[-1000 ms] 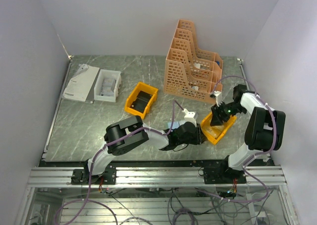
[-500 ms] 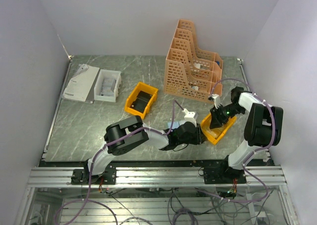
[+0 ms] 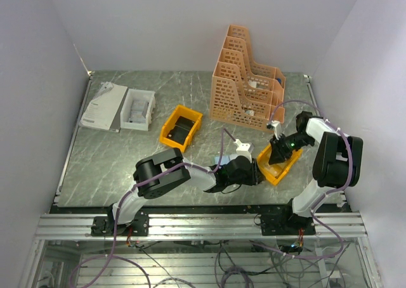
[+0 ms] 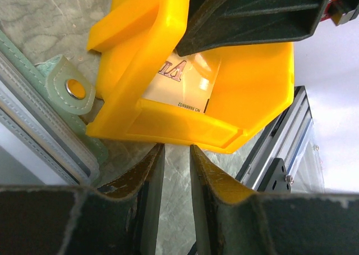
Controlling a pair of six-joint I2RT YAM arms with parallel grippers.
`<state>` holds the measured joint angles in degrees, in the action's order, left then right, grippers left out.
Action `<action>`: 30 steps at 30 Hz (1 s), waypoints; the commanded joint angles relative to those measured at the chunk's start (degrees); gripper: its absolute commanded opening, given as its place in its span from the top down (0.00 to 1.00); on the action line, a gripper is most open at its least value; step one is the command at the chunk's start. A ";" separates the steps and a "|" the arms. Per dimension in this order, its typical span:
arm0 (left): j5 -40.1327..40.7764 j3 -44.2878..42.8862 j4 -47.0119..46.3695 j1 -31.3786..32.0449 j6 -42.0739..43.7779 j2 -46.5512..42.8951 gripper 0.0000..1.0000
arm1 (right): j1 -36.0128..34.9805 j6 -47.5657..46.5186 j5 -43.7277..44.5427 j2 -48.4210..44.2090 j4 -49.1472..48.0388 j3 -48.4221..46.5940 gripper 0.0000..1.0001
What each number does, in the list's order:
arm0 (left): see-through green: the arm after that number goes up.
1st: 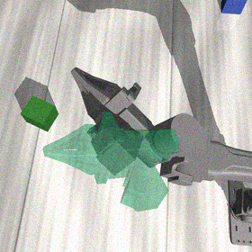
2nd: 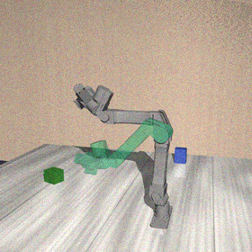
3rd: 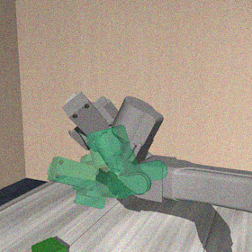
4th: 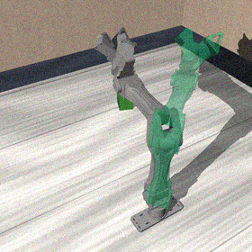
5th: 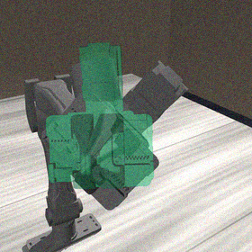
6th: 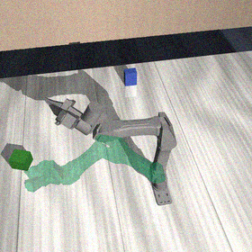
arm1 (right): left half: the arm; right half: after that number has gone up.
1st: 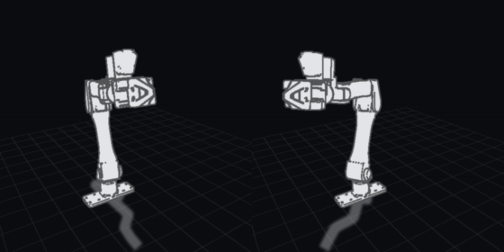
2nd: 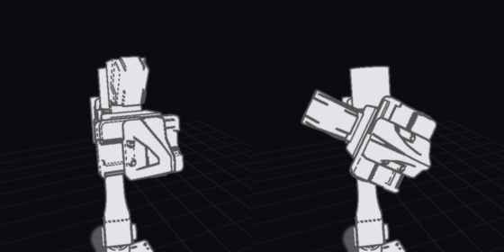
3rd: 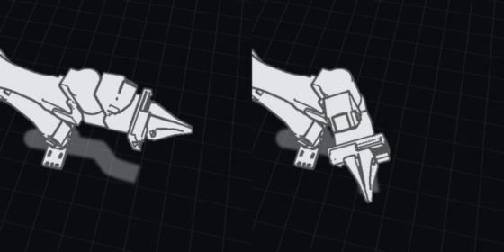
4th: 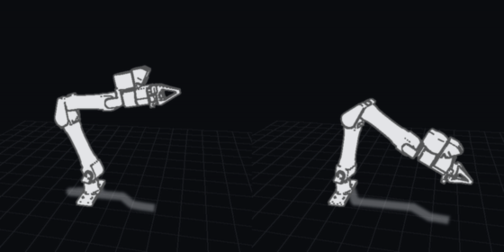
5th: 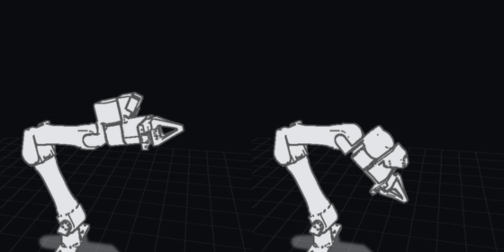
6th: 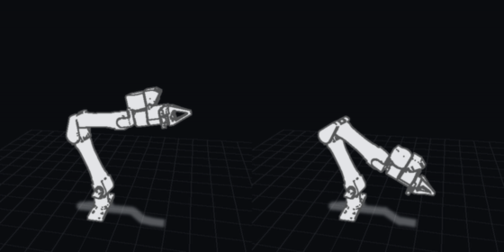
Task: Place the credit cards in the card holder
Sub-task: Pick up the credit card from the storage box.
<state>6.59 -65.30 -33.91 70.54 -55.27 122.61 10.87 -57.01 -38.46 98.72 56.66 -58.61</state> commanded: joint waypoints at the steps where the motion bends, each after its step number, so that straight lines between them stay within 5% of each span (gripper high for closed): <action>1: -0.02 -0.97 -0.37 -0.49 1.04 -0.70 0.65 | -0.17 -2.44 -4.06 -1.98 5.39 -1.27 0.80; 14: 0.20 -1.32 0.42 -0.66 1.12 -0.61 0.65 | -0.07 -12.41 -8.56 0.13 16.25 -3.46 0.82; 21: 0.18 -1.39 0.62 -0.67 1.12 -0.61 0.65 | -0.06 -8.58 -6.39 -2.53 11.65 -1.72 0.71; 30: 0.13 -1.74 0.77 -0.75 1.21 -0.46 0.65 | -0.32 -7.30 -4.70 -1.18 10.35 -0.90 0.73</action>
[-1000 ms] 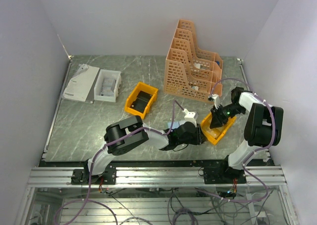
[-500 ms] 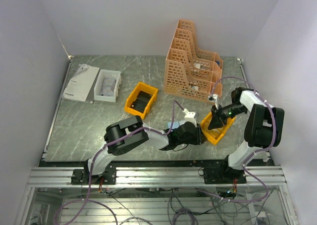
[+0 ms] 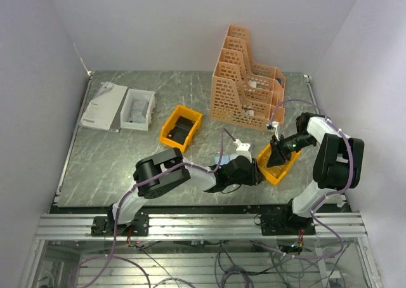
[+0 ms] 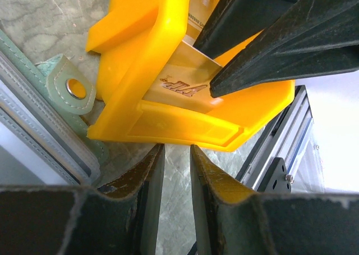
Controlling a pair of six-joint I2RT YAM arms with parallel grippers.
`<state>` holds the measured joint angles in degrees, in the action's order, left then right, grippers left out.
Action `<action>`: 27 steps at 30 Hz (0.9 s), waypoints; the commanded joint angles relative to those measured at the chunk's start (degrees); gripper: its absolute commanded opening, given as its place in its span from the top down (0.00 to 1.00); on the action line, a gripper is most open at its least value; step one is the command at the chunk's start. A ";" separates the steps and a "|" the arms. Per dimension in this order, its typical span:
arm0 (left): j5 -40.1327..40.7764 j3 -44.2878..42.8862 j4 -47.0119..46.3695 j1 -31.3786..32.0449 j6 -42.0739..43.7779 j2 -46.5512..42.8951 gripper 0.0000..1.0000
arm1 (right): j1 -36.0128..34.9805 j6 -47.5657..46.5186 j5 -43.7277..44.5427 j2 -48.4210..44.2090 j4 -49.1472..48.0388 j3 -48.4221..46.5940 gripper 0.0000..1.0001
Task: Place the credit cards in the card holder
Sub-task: Pick up the credit card from the storage box.
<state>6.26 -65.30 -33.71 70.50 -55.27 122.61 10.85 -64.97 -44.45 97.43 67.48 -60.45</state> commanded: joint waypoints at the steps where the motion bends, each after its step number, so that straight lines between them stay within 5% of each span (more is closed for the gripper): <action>1: 0.42 -1.80 0.65 -0.71 1.21 -0.44 0.64 | -0.34 0.64 1.37 0.33 -0.36 0.94 0.75; 5: 0.31 -1.94 0.83 -0.71 1.30 -0.43 0.65 | -0.73 -0.30 1.37 1.38 0.80 0.70 0.83; 17: 0.29 -1.78 0.76 -0.85 1.39 -0.52 0.65 | -2.58 5.07 4.74 0.57 -4.86 2.25 0.76; 23: 0.24 -1.54 0.58 -0.89 1.49 -0.76 0.65 | -2.77 6.64 5.58 1.89 -6.14 2.10 0.88; 27: 0.33 -1.33 0.25 -0.89 1.44 -0.83 0.64 | -2.89 7.03 5.89 2.15 -6.84 2.48 0.87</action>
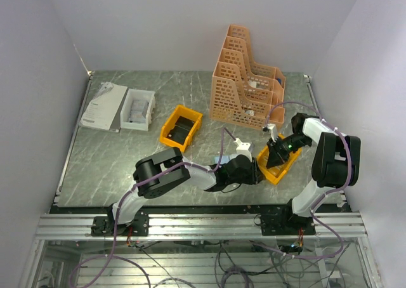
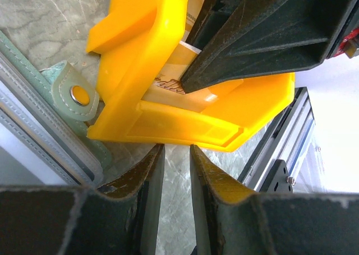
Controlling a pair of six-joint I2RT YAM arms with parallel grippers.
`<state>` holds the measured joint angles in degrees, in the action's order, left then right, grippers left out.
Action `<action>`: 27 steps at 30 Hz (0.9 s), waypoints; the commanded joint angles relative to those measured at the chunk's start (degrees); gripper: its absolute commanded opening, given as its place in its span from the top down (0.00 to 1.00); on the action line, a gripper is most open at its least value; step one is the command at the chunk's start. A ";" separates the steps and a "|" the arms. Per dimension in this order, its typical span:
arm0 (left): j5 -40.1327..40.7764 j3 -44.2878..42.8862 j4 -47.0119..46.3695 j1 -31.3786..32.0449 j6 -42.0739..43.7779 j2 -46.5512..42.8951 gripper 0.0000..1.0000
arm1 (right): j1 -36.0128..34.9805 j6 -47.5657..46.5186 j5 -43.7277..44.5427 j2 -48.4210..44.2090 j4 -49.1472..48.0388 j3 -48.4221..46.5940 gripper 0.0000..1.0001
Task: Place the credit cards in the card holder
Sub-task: Pick up the credit card from the storage box.
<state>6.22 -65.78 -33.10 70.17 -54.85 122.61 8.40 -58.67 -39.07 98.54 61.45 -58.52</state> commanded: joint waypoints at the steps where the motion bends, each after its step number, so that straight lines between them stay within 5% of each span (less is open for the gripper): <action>1: 0.33 -0.84 -0.46 -0.56 0.98 -0.79 0.65 | -0.66 0.68 0.57 1.18 -0.81 0.60 0.85; 6: 0.37 -0.67 -0.56 -0.52 0.97 -0.84 0.65 | -1.72 0.74 1.23 1.54 -1.06 0.64 0.83; 11: 0.42 -0.28 -0.80 -0.56 1.05 -1.14 0.65 | -1.02 -0.64 -0.48 0.72 1.17 -1.57 1.00; 27: 0.87 1.65 -2.00 -0.56 2.40 -3.29 0.63 | 4.52 -7.31 -6.79 6.12 10.94 -8.74 0.99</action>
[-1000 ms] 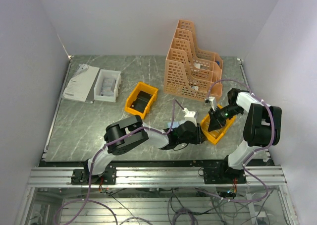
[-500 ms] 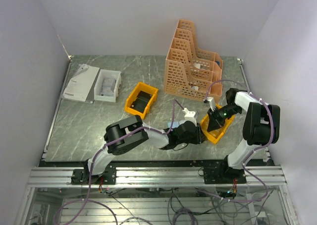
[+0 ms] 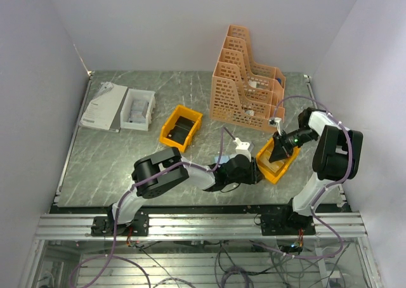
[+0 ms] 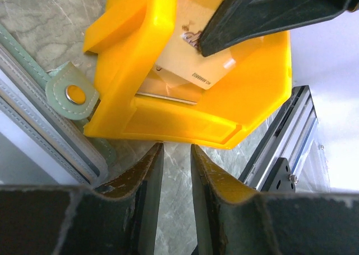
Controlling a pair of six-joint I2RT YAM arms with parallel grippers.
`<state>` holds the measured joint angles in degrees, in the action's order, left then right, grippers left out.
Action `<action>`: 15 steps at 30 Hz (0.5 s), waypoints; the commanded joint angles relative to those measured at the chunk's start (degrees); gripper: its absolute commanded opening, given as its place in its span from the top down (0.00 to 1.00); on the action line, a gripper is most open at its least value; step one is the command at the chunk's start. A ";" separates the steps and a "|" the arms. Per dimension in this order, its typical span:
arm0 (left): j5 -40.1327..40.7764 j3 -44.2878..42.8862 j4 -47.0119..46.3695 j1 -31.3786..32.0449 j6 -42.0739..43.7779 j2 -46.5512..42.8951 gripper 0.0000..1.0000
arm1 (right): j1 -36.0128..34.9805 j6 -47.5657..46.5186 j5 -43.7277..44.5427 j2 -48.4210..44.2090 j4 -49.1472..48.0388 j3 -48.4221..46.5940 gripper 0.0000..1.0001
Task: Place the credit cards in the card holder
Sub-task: Pick up the credit card from the storage box.
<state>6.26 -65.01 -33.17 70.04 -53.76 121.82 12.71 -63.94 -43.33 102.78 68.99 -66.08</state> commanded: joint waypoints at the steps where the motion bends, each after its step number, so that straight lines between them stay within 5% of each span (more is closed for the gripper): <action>1: 0.85 0.98 -2.05 -0.43 1.29 -2.59 0.63 | 0.21 -2.02 -2.62 1.89 3.46 -1.15 0.96; 15: 0.83 1.48 -2.69 -0.41 1.20 -2.66 0.63 | -0.59 -1.68 -2.19 2.60 2.67 0.33 0.79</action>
<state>6.28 -63.99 -33.45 69.89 -53.52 120.99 12.53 -64.58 -44.38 104.73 70.41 -66.24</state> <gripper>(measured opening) 0.373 0.198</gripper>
